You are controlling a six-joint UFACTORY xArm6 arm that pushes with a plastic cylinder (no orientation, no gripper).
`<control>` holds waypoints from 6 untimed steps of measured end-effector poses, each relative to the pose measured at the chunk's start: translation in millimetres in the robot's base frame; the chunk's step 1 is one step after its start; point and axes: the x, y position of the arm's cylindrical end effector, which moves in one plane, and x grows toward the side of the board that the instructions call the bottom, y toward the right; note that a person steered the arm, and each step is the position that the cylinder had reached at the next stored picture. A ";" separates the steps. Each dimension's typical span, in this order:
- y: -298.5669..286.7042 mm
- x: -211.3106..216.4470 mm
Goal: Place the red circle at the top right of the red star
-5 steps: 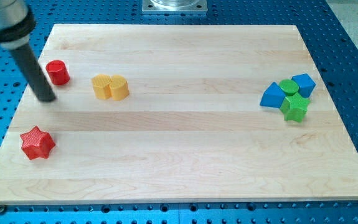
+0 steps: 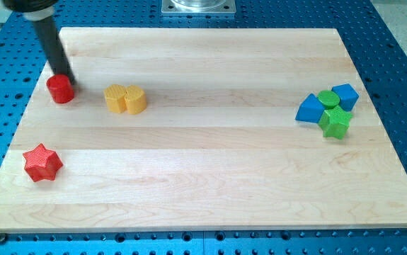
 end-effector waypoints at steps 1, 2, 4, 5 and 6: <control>1.6 -18.6; 9.1 50.4; 9.2 45.8; 4.4 58.7; 4.8 91.0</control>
